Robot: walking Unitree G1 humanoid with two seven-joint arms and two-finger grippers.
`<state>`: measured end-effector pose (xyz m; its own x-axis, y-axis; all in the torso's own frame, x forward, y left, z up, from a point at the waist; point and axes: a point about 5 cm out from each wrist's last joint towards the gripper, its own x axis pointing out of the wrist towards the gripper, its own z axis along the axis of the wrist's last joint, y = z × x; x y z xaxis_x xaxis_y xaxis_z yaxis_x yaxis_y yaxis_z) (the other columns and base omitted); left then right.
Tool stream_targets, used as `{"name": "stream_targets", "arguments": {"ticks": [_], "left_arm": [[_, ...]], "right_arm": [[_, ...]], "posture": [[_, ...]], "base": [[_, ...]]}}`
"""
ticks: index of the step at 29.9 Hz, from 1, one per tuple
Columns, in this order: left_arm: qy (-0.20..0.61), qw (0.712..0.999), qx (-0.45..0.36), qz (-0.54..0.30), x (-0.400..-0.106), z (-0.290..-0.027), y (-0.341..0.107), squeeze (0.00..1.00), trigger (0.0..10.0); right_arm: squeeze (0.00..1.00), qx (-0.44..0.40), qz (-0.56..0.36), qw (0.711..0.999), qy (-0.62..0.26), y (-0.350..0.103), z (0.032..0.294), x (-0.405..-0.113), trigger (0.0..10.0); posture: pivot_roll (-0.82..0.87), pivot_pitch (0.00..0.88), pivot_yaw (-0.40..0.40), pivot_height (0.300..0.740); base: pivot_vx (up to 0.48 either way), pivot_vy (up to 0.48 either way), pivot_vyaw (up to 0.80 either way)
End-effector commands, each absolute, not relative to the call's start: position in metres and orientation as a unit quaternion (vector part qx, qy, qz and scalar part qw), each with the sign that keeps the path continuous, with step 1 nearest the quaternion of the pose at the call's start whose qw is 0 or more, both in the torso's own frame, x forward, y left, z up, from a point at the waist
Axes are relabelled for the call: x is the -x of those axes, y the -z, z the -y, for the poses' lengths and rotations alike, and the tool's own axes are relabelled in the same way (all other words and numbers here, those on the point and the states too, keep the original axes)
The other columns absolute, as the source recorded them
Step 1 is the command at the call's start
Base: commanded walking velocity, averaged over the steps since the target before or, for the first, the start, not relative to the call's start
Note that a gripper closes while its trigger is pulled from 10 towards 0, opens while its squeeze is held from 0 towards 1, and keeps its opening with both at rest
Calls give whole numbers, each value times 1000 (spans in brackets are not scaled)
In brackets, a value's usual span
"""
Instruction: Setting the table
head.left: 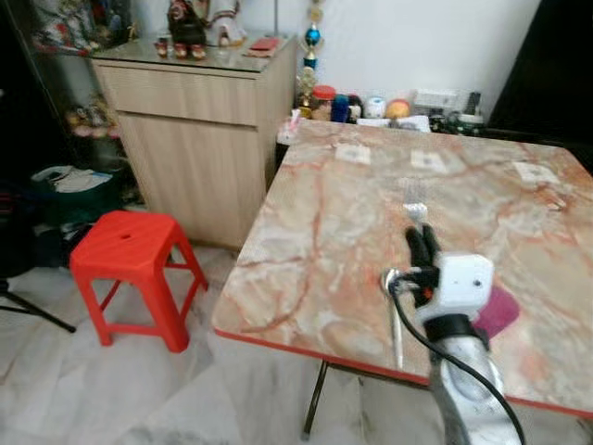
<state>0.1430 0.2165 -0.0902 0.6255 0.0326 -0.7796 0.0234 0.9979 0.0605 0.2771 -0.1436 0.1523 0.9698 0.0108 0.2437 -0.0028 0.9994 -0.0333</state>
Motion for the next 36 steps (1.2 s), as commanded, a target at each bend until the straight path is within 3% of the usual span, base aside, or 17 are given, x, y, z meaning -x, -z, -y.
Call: {"name": "stream_targets", "arguments": {"ticks": [1,7,21,36], "left_arm": [[-1,900,-44,-433,-143,-222,89,0,10000],[-3,902,-43,-429,-144,-223,88,0,10000],[-7,895,-48,-443,-138,-226,90,0,10000],[-6,890,-56,-453,-135,-231,91,0,10000]], "right_arm": [[0,12,139,990,-7,-162,140,-277,10000],[0,15,137,990,5,-162,144,-277,10000],[0,29,138,989,49,-161,165,-282,10000],[0,22,136,989,57,-157,161,-285,10000]], "posture": [[2,23,-44,740],[2,36,-44,740],[8,56,-19,740],[28,71,18,740]], "base": [[0,-409,-525],[0,-410,-742],[0,-407,0],[0,-404,0]]}}
